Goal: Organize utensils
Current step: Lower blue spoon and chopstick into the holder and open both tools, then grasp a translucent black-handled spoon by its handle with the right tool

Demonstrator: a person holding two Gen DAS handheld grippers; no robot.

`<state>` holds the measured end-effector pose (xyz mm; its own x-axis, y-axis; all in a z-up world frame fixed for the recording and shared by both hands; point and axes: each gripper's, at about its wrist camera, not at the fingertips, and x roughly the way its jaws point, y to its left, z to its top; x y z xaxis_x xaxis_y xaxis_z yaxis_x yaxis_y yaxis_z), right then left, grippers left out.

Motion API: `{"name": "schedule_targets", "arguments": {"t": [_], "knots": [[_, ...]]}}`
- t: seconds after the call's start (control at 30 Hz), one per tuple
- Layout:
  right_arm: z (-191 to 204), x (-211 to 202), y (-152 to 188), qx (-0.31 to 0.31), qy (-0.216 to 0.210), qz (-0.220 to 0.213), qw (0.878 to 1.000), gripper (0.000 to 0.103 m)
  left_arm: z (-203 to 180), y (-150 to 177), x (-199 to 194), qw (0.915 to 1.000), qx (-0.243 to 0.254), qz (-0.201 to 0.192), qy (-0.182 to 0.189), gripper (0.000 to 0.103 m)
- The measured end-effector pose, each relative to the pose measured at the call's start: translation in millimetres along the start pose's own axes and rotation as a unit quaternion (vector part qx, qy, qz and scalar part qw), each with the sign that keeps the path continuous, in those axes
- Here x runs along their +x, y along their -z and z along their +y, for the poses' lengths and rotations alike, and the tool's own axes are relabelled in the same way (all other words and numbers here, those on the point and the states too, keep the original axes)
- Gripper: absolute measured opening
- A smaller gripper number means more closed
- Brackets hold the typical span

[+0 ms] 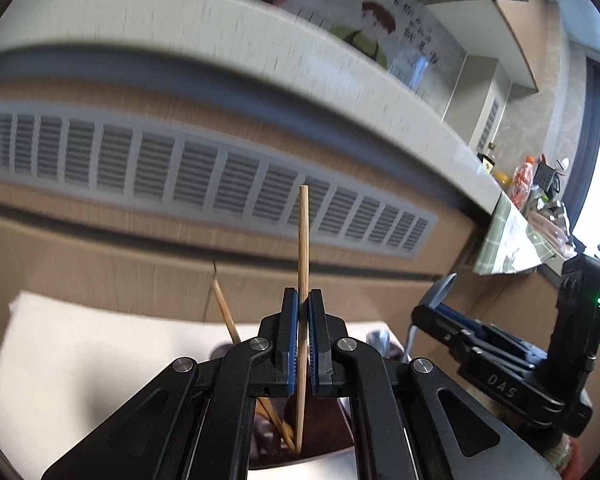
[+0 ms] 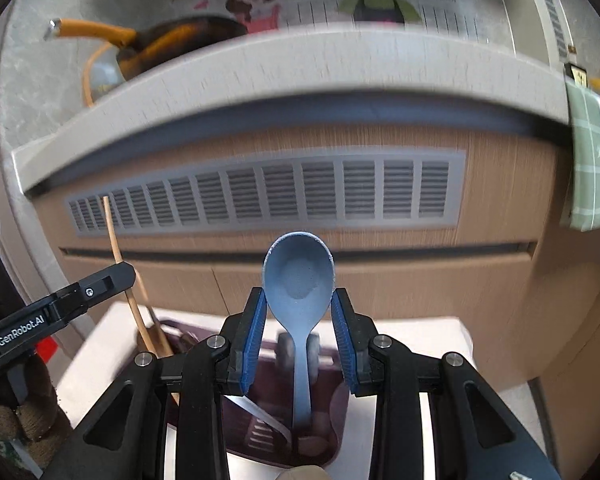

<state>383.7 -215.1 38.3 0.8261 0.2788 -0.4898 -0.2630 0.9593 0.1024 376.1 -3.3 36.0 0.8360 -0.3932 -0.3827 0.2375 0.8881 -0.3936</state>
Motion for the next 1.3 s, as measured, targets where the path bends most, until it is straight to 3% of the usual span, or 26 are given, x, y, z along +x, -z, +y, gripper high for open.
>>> {"name": "schedule_targets", "arguments": {"t": [0.17,0.23,0.47,0.67,0.87,1.0,1.13,1.3], "knots": [[-1,17,25,-0.006,-0.007,0.053,0.999,0.032,6,17,10,0.9993,-0.014,0.032,0.016,0.009],[0,16,31,-0.012,-0.009,0.065,0.998,0.032,7,21,6,0.9992,-0.021,0.034,0.01,0.017],[3,-21,46,-0.032,0.006,0.045,0.998,0.037,12,29,-44,0.9994,-0.032,0.006,-0.012,0.032],[19,-53,64,-0.046,0.004,0.047,0.998,0.037,17,58,-84,0.9975,-0.024,0.035,-0.057,0.035],[39,-90,95,-0.066,-0.01,0.059,0.996,0.038,8,104,-120,0.9894,0.013,0.075,-0.123,0.035],[56,-104,128,-0.091,-0.026,0.093,0.991,0.039,2,140,-138,0.9771,0.058,0.106,-0.175,0.035],[78,-105,159,-0.134,-0.034,0.126,0.982,0.039,12,165,-148,0.9732,0.042,0.147,-0.172,0.035],[93,-96,183,-0.15,-0.077,0.169,0.971,0.039,26,167,-148,0.9662,0.036,0.161,-0.198,0.035]]}}
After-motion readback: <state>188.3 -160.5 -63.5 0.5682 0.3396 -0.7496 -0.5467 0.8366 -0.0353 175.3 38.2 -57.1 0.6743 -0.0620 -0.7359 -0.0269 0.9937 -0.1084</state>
